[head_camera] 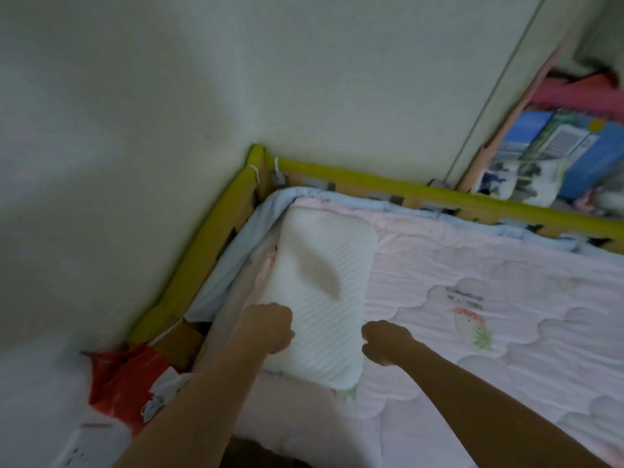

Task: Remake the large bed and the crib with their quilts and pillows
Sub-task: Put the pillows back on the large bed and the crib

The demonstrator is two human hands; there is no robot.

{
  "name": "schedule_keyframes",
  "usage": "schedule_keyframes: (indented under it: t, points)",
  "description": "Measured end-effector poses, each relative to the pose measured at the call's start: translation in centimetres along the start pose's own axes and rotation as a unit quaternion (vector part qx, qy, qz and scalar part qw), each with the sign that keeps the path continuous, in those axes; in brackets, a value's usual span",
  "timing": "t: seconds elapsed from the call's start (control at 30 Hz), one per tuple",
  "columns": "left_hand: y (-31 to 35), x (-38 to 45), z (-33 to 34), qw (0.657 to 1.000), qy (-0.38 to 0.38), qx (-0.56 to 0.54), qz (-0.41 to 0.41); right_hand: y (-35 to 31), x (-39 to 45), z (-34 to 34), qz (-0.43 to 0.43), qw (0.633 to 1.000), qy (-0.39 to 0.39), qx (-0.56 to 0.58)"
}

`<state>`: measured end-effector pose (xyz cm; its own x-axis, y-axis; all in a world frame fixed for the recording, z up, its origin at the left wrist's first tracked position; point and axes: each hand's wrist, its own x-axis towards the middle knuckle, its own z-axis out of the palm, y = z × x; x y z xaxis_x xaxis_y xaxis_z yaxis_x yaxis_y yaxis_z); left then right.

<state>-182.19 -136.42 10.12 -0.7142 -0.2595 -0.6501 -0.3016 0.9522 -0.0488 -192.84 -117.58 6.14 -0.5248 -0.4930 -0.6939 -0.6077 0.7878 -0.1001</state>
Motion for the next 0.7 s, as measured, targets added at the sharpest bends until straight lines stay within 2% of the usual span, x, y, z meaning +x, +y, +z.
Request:
schedule_keyframes:
  t: [0.2,0.4,0.53,0.7]
  points:
    - [2.2,-4.4,-8.4,0.998,0.033,0.04,0.028,3.4,-7.0,-7.8,0.005,0.993,0.097,0.071]
    - [8.6,-5.3,-16.6,0.987,0.073,0.093,0.108,8.8,-12.9,-10.4,0.084,0.97,0.185,0.134]
    - [17.2,-5.6,-20.3,0.96,0.085,0.155,0.216,13.6,-17.7,-8.0,0.187,0.934,0.233,0.198]
    - [25.2,-4.9,-20.4,0.922,0.06,0.23,0.306,17.1,-22.0,-3.6,0.299,0.892,0.213,0.265]
